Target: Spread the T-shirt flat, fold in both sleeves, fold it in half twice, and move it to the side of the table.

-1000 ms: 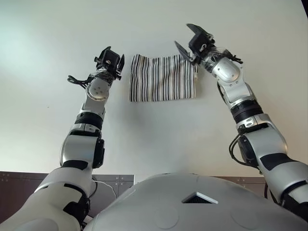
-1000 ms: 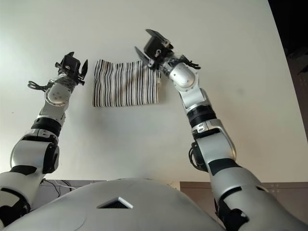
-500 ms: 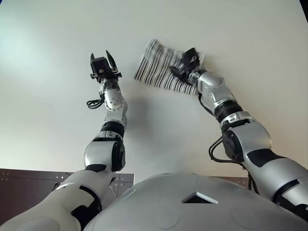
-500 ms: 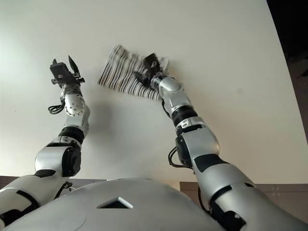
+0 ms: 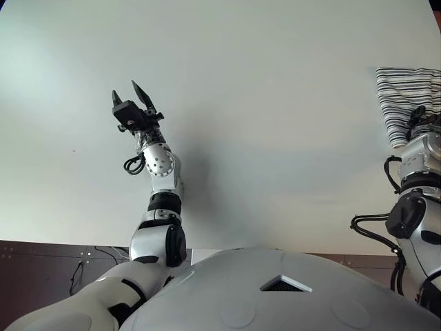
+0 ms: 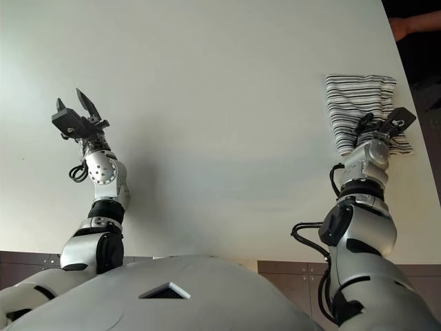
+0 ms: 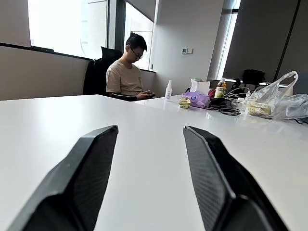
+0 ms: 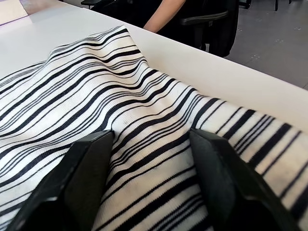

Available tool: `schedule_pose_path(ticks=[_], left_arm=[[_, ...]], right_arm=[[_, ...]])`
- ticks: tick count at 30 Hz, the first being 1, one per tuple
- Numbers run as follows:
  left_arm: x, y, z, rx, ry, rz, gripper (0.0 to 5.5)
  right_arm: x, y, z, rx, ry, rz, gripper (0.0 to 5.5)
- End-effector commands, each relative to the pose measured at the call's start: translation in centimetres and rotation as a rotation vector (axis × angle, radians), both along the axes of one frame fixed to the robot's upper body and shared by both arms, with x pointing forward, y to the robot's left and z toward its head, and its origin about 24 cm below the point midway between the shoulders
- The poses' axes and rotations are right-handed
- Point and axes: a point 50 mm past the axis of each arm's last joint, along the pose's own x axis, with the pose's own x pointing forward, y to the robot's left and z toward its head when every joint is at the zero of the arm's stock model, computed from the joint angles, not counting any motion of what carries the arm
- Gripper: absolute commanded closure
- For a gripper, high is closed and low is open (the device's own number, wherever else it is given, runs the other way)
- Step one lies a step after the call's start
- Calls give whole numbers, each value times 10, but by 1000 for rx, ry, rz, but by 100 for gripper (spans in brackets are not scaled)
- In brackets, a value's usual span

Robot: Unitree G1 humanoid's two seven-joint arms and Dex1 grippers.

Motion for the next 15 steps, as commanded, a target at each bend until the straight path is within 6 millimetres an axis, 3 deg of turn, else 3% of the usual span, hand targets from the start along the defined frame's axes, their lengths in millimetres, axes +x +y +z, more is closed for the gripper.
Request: schedule_pose_path(ticks=[1,3,5,7,11,13,15], left_arm=[[-11,-24,-17,-21,56,-71,299],[-8,-31,-16,-1,48,-123,299],[-3,-39,-14,40,43,-185,299],[3,-45,-12,72,48,-235,299],[9,-55,-11,116,48,-320,299],[10,-60,-11,96,42,-352,279],[7,-67,-8,97,0,-381,254]], right_arm=[[-10,-2,9,-151,-105,-9,265],[-6,19,35,-370,-276,62,265],[-5,77,69,-627,-504,206,265],[-8,140,82,-709,-667,324,265],[-7,229,56,-644,-700,475,265],[-6,258,35,-610,-645,537,260],[-9,272,20,-559,-593,582,260]])
